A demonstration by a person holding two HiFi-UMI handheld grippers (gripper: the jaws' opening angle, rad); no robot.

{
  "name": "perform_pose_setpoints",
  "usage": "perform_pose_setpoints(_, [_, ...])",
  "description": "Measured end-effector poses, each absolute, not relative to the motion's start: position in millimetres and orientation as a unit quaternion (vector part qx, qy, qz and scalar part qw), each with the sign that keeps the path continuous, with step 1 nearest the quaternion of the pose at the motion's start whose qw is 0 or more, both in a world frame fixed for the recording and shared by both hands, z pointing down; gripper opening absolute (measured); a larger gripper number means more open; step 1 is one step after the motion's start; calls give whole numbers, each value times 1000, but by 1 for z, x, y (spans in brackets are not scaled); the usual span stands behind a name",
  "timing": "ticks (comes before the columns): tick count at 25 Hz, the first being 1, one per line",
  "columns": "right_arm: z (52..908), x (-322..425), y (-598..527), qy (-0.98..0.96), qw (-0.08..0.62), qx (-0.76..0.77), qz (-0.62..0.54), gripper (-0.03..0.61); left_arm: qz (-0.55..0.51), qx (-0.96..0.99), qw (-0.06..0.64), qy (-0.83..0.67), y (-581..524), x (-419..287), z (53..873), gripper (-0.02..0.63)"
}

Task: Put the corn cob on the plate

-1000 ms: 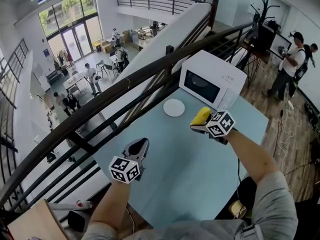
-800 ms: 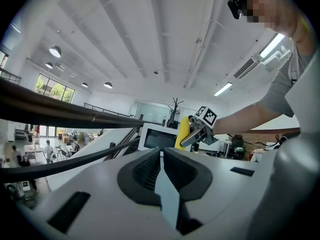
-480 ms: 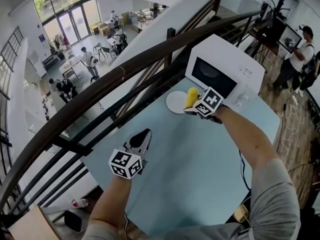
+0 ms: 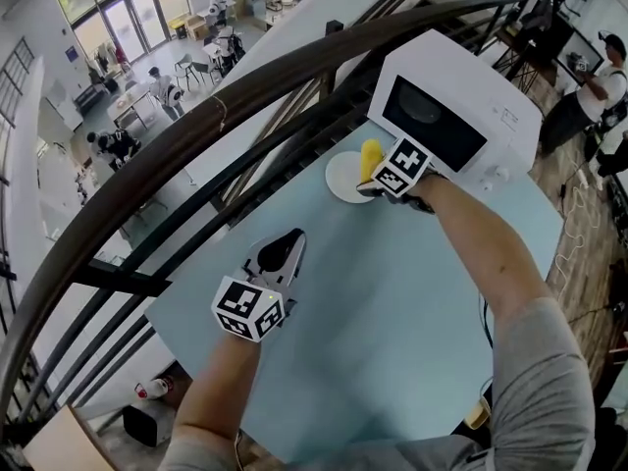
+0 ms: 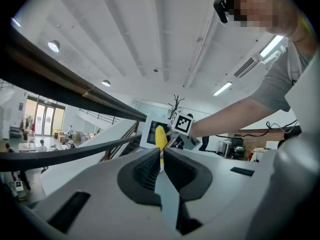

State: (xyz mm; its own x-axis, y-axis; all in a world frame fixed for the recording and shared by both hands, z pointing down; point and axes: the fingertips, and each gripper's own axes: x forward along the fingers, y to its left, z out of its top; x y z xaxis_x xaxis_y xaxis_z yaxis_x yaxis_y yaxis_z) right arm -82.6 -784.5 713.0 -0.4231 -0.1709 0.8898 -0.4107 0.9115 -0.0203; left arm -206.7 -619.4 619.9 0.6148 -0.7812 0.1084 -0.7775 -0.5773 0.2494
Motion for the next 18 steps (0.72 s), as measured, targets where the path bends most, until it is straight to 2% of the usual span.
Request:
perform_pose_setpoints(11, [746, -86, -791, -828, 512, 179, 141, 264, -10, 893, 140, -428, -620, -195, 628, 37])
perform_pose_setpoints(18, [750, -88, -803, -841, 472, 202, 169, 264, -5, 893, 143, -426, -620, -193, 635, 37])
